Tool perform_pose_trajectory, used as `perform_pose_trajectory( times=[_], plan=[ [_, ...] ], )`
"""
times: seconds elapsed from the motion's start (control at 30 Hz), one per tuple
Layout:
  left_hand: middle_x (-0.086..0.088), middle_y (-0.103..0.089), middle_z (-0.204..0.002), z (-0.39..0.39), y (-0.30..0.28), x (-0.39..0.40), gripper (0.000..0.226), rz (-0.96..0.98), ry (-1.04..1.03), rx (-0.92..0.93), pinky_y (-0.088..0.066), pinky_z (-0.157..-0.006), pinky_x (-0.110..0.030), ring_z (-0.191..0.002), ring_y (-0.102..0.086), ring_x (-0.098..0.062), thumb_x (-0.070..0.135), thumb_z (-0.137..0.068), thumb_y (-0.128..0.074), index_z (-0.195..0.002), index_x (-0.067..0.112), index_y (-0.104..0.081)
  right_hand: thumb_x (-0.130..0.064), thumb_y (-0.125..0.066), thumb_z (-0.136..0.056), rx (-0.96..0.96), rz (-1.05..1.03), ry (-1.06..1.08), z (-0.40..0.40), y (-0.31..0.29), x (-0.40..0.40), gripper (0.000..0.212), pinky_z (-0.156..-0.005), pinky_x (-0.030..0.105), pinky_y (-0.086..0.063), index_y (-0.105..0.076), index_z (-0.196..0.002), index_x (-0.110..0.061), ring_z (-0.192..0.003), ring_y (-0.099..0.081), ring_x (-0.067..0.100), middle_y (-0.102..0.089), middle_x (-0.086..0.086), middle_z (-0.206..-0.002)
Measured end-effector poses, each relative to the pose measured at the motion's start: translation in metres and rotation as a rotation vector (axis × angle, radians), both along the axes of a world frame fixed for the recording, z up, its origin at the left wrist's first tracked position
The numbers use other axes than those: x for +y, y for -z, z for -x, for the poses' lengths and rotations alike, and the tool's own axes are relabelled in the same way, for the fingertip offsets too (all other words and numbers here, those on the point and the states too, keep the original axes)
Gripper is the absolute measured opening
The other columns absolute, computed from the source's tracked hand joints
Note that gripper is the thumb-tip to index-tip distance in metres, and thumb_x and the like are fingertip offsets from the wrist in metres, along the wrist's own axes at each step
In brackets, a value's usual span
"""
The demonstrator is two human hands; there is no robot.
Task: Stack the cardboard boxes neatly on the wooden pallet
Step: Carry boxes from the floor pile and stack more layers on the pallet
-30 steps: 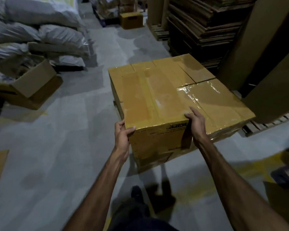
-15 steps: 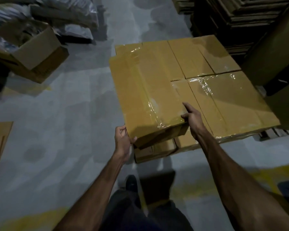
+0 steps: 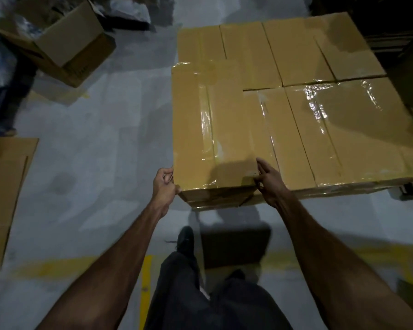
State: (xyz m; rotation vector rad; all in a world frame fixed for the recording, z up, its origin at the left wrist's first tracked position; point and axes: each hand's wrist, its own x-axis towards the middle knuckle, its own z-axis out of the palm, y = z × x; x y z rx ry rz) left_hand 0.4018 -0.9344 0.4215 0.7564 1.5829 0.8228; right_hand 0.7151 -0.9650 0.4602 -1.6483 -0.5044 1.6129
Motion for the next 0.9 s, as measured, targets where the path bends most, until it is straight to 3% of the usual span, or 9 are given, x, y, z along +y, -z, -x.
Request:
perform_pose_trajectory(
  times=[0.13,0.27,0.37,0.43,0.53,0.63,0.7,0.8,0.9],
  plan=[
    [-0.005,-0.065,-0.14,0.0,-0.001,0.002,0.052,0.013,0.006,-0.027,-0.059,-0.064,-0.021,-0.132,-0.061,-0.023,-0.028,-0.085,-0.057,-0.115,0.015,-0.052,0.007,-0.038,-0.104,-0.028,-0.033,-0.07,-0.011,0.001,0.002,0.057,-0.079,0.03,-0.052,-0.054,-0.147,-0.027,-0.116,-0.059,0.015,-0.062,-0.007,-0.129],
    [-0.003,-0.062,-0.145,-0.001,-0.012,-0.001,0.055,0.075,0.063,-0.001,-0.057,-0.062,-0.019,-0.132,-0.059,-0.023,-0.025,-0.088,-0.054,-0.124,0.017,-0.053,0.008,-0.04,-0.104,-0.137,-0.056,-0.166,-0.014,-0.007,0.004,0.054,-0.071,0.025,-0.045,-0.051,-0.148,-0.021,-0.099,-0.057,0.004,-0.061,-0.011,-0.117],
    [-0.002,-0.06,-0.146,-0.002,-0.02,-0.009,0.064,0.104,0.115,0.048,-0.057,-0.065,-0.02,-0.133,-0.058,-0.022,-0.021,-0.092,-0.056,-0.139,0.022,-0.051,0.0,-0.052,-0.104,-0.241,-0.091,-0.243,-0.013,-0.009,-0.001,0.036,-0.071,0.023,-0.049,-0.061,-0.135,-0.016,-0.108,-0.064,0.017,-0.066,-0.005,-0.117],
    [-0.004,-0.061,-0.143,-0.004,-0.025,-0.017,0.069,0.113,0.137,0.075,-0.054,-0.064,-0.023,-0.121,-0.061,-0.02,-0.018,-0.095,-0.055,-0.149,0.024,-0.048,-0.003,-0.058,-0.102,-0.281,-0.09,-0.299,-0.013,-0.01,-0.01,0.024,-0.07,0.019,-0.051,-0.065,-0.124,-0.009,-0.112,-0.065,0.026,-0.068,-0.001,-0.11],
    [-0.004,-0.063,-0.139,-0.003,-0.03,-0.025,0.064,0.122,0.158,0.13,-0.052,-0.072,-0.028,-0.1,-0.062,-0.017,-0.012,-0.099,-0.052,-0.152,0.023,-0.049,-0.001,-0.058,-0.102,-0.303,-0.083,-0.324,-0.017,-0.014,-0.023,0.033,-0.068,0.018,-0.048,-0.064,-0.134,-0.006,-0.096,-0.063,0.013,-0.067,0.004,-0.122],
    [-0.004,-0.062,-0.141,0.002,-0.029,-0.029,0.07,0.148,0.172,0.199,-0.051,-0.078,-0.033,-0.098,-0.062,-0.019,-0.018,-0.096,-0.047,-0.153,0.023,-0.05,0.006,-0.051,-0.102,-0.313,-0.073,-0.338,-0.027,-0.018,-0.028,0.045,-0.059,0.012,-0.045,-0.059,-0.143,-0.008,-0.082,-0.053,0.002,-0.06,0.004,-0.129],
    [-0.004,-0.062,-0.141,0.003,-0.028,-0.031,0.073,0.154,0.184,0.219,-0.049,-0.075,-0.035,-0.088,-0.058,-0.019,-0.018,-0.096,-0.044,-0.156,0.024,-0.049,0.004,-0.049,-0.103,-0.303,-0.07,-0.374,-0.031,-0.019,-0.026,0.045,-0.068,0.02,-0.051,-0.061,-0.143,-0.014,-0.094,-0.056,0.007,-0.059,0.0,-0.13],
    [-0.002,-0.062,-0.141,0.001,-0.03,-0.034,0.074,0.149,0.222,0.241,-0.052,-0.075,-0.036,-0.081,-0.054,-0.019,-0.016,-0.098,-0.044,-0.157,0.029,-0.047,-0.002,-0.052,-0.103,-0.254,-0.043,-0.386,-0.034,-0.017,-0.022,0.043,-0.105,0.056,-0.05,-0.064,-0.139,-0.023,-0.123,-0.051,0.024,-0.059,-0.005,-0.13],
    [0.001,-0.057,-0.144,0.001,-0.033,-0.035,0.078,0.171,0.246,0.237,-0.058,-0.09,-0.042,-0.088,-0.061,-0.018,-0.016,-0.099,-0.045,-0.159,0.034,-0.045,-0.011,-0.058,-0.103,-0.229,-0.031,-0.399,-0.037,-0.015,-0.02,0.038,-0.106,0.059,-0.048,-0.064,-0.138,-0.026,-0.129,-0.05,0.028,-0.056,-0.004,-0.131]
  ],
)
